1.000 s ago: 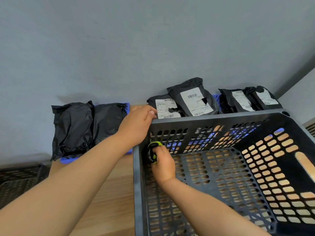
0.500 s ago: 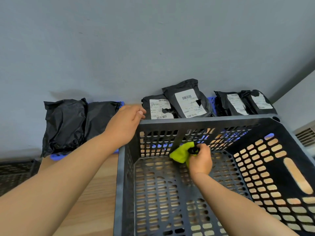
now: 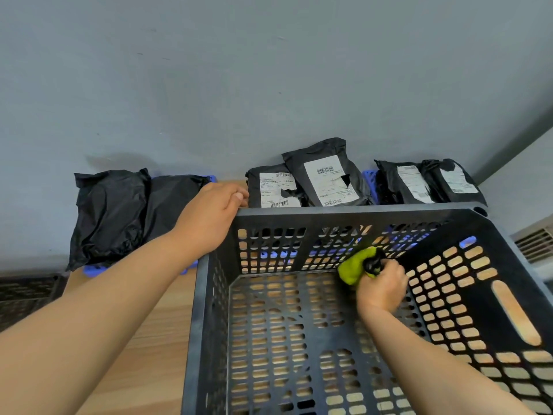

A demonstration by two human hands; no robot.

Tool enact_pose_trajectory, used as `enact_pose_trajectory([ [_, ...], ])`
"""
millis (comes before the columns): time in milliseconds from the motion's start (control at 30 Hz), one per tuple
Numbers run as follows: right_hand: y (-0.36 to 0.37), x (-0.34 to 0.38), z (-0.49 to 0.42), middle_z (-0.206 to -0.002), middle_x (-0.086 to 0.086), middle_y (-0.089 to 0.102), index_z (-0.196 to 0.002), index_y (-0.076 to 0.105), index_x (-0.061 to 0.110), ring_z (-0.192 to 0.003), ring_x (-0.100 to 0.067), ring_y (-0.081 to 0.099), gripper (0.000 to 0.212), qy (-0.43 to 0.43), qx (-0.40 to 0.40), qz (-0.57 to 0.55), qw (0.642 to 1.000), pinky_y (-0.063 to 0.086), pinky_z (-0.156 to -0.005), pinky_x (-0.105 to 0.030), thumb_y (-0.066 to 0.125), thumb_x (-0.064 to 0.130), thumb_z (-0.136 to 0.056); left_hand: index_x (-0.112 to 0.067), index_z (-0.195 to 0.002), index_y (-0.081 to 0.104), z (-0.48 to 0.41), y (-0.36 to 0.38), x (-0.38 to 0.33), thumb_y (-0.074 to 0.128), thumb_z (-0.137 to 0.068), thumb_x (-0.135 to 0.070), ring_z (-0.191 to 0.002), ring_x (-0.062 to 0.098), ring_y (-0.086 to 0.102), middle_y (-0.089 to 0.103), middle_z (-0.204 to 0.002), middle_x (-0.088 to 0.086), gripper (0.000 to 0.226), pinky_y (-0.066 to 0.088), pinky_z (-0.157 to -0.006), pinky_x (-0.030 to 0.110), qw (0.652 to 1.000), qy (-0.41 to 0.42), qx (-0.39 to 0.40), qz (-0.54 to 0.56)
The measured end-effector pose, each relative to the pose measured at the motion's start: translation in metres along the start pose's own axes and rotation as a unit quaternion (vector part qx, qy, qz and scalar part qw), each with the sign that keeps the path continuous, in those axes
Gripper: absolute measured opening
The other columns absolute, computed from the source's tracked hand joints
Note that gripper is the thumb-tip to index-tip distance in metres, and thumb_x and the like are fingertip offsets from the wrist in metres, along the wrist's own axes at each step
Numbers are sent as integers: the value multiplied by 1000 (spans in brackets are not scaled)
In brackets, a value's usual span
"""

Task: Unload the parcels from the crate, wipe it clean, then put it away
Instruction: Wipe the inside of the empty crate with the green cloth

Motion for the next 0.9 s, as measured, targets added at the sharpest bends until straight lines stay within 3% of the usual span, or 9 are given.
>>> enact_pose_trajectory([
  [133, 28, 25, 37, -113, -17, 56, -109, 58, 1, -112, -34, 44, 38, -50, 85, -41, 994, 39, -94, -44, 62, -8, -72, -18, -121, 58, 1, 0, 0, 28, -103, -23, -112, 9, 43, 62, -114, -5, 35, 30, -85, 22, 1000, 1, 3, -1],
  [367, 56, 51, 75, -114, -15, 52, -107, 53, 1, -114, -33, 41, 30, -8, 112, -84, 990, 41, -87, -42, 63, -4, -79, -18, -121, 58, 0, -1, 1, 28, -103, -23, -104, 3, 41, 62, -114, -5, 35, 30, -83, 20, 1000, 4, 4, 12],
  [567, 75, 67, 94, -112, -21, 53, -102, 55, -3, -111, -40, 48, 33, -3, 83, -106, 991, 40, -93, -46, 69, -6, -73, -22, -119, 57, -1, 1, 5, 29, -103, -25, -106, 2, 40, 62, -111, -8, 33, 31, -83, 22, 1000, 2, 6, 19],
  [767, 71, 55, 91, -117, -20, 47, -95, 60, 3, -108, -40, 44, 36, 5, 28, -44, 999, 33, -93, -49, 79, 3, -65, -22, -119, 57, -1, 1, 6, 29, -103, -25, -105, 2, 39, 63, -109, -9, 33, 32, -83, 23, 999, 0, 7, 33],
  [900, 66, 44, 75, -127, -22, 42, -105, 52, -3, -114, -44, 44, 44, 54, 33, -81, 995, 34, -99, -50, 77, 10, -72, -21, -117, 58, -2, 2, 8, 28, -103, -25, -104, 4, 42, 64, -107, -8, 34, 33, -83, 23, 999, -4, 3, 39],
])
Point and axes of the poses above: each hand's wrist, its own z-axis away from the middle knuckle, its own y-axis out of the palm, x = y × z, the point moved 2 cm from there along -z, towards the middle knuckle
